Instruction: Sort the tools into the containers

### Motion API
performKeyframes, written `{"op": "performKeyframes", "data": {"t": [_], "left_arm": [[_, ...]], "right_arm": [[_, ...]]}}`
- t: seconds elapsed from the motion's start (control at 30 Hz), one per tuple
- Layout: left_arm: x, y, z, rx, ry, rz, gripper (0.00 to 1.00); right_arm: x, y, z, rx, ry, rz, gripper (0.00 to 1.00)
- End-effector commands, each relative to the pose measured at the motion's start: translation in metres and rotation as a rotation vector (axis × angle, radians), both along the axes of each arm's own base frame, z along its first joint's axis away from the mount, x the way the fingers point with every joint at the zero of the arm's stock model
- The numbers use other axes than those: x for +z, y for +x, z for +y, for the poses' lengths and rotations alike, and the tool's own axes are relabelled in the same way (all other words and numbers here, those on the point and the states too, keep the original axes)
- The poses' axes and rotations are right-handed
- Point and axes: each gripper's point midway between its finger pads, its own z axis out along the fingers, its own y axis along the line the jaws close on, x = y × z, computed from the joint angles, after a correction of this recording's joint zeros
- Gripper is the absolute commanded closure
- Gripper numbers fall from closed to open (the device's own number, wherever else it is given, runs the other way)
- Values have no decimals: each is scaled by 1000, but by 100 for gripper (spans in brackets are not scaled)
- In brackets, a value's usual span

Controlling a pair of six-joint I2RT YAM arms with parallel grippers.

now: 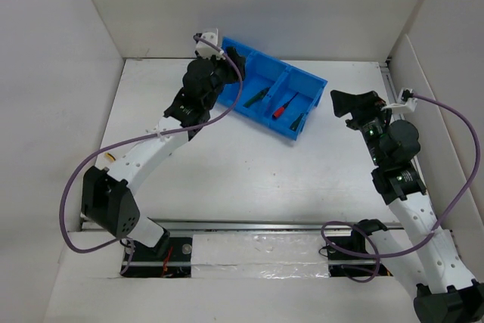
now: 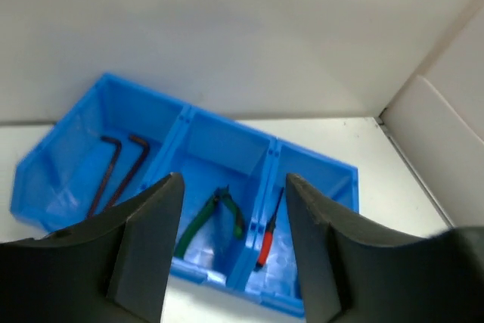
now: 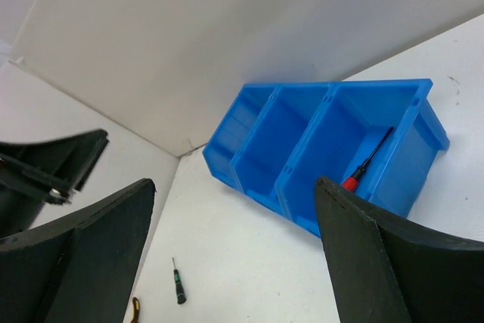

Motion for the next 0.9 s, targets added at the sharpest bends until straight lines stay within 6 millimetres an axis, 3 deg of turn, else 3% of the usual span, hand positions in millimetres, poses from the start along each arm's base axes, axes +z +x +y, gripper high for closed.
{"op": "performKeyframes", "data": {"t": [0.0, 0.07, 0.1, 0.13, 0.2, 0.23, 0.3, 0.4, 0.6, 0.73, 0.87], "left_arm": [[-29, -9, 4, -51, 14, -6, 45], [-24, -2, 27, 93, -118, 38, 21], [-26, 2, 38, 159, -103, 61, 20], [-46, 8, 66, 302, -106, 153, 21], [-53, 16, 89, 443, -140, 237, 22], [-75, 12, 104, 531, -153, 331, 23], [-97, 14, 123, 618, -171, 405, 23], [-140, -5, 141, 721, -192, 502, 23], [-198, -46, 196, 942, -316, 637, 25], [-232, -67, 214, 1013, -284, 760, 25], [-248, -89, 241, 1206, -238, 797, 27]], "right_arm": [[19, -2, -1, 3, -5, -57, 10], [18, -2, -1, 4, -7, -56, 10], [18, -3, -1, 4, -7, -55, 10], [17, -3, -1, 5, -9, -54, 10], [14, -4, 0, 12, -10, -47, 10], [14, -6, 1, 15, -5, -51, 10], [11, -8, 1, 19, 3, -54, 10], [13, -11, 2, 31, 11, -63, 10], [13, -20, 7, 68, 30, -62, 10], [16, -26, 10, 89, 57, -73, 10], [19, -32, 12, 108, 65, -82, 11]]}}
